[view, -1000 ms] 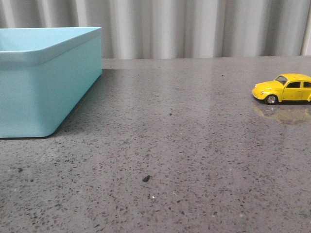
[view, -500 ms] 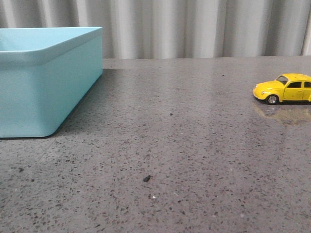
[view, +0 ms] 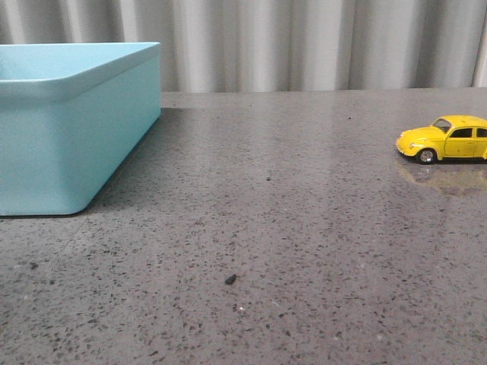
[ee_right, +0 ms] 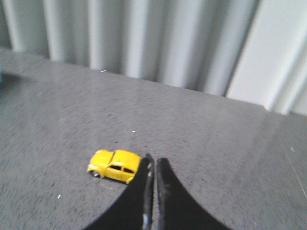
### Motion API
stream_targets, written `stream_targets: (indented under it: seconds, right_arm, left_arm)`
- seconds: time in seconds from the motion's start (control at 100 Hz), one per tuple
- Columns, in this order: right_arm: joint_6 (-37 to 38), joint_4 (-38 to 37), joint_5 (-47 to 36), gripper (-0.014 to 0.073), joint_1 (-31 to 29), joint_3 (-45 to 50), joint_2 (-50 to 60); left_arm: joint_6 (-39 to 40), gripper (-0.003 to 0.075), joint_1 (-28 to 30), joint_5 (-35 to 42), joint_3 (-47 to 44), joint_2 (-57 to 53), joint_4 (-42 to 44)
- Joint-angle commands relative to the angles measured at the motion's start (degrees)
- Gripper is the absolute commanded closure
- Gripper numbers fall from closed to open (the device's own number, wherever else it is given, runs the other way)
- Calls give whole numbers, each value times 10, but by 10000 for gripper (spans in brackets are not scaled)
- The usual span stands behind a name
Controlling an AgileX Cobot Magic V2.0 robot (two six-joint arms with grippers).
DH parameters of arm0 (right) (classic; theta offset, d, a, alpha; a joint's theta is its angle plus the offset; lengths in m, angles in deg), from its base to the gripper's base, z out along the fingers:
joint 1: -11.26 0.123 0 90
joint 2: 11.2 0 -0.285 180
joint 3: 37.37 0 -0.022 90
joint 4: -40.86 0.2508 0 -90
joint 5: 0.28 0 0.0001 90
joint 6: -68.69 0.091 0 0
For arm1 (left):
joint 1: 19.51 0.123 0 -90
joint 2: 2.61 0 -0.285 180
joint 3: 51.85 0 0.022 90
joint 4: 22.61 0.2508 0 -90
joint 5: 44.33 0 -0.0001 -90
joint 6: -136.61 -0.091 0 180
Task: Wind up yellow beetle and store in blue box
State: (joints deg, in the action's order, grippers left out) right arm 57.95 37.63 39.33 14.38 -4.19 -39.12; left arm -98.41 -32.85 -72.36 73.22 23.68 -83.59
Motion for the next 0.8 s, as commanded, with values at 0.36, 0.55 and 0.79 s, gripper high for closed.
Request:
stream_targets:
  seconds: [0.36,0.55,0.79]
  right_arm:
    - [-112,95,-33,635,-4,13,-16]
    - [5,88,45,635,-4,-18,-91]
    - [62,88,186,635,-4,-125,-228]
  left_arm:
    - [-2,741,-4,19,16,10,-19]
    - [-2,741,-4,19,16,10,-19]
    - [-2,741,-4,19,16,10,-19]
